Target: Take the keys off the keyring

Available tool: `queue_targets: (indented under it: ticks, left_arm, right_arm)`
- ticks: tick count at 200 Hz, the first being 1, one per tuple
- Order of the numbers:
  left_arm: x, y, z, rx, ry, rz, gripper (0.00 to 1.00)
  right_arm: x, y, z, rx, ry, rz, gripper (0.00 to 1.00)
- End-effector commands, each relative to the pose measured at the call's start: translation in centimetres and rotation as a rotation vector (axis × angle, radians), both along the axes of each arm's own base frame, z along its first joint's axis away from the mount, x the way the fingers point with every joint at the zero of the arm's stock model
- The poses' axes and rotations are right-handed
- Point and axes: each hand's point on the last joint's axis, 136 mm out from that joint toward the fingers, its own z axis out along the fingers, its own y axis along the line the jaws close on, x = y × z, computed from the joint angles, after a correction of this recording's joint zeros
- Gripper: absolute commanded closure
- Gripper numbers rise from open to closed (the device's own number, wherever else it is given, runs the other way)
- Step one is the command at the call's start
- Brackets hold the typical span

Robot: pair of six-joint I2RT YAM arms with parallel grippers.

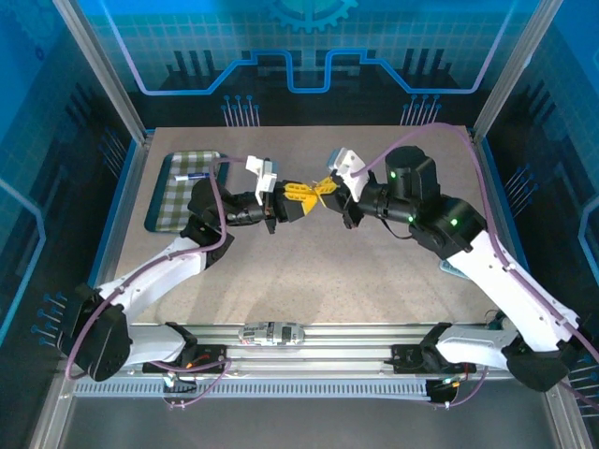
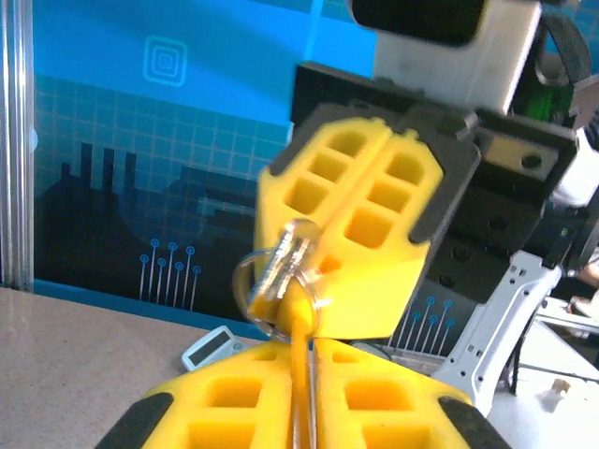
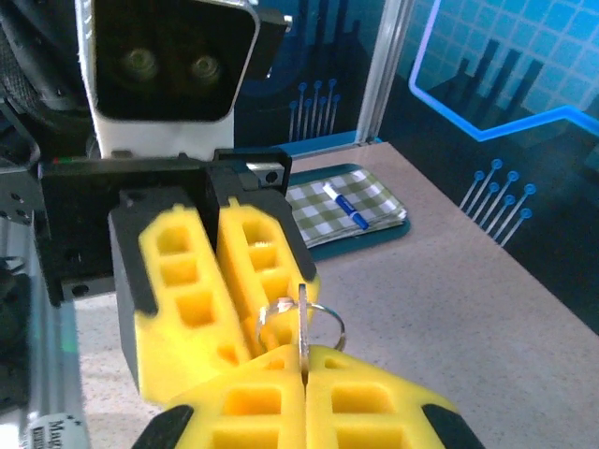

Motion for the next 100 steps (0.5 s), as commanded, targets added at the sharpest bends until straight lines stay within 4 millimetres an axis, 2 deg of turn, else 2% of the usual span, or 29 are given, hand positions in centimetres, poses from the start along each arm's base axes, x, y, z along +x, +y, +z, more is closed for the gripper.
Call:
queue_targets:
  ticks: [1,42,76,100]
  left_arm:
    - [-0.6,0.4,0.8,-0.040,-0.124,0.053,0.81]
    - [0.5,1.3,-0.5,-0.053,-0.187,0.181,0.58]
    - [1.7,2.0,-1.7,-0.042,-0.214,0.277,0.51]
    - [1.6,2.1,-1.9,-0.057,-0.249,0.287,0.48]
  right_arm:
    - [-0.9,-0.1,-2.2,-0.078,0.160,0.020,1.00]
    - [-1.2,-0.2,-2.6,-0.146,0.215,0.013,1.00]
    - [-1.6,-0.2,-2.0,-0.149,0.229,0.020,1.00]
    - [-1.7,-0.2,-1.6,-0.151,0.239,0.023,1.00]
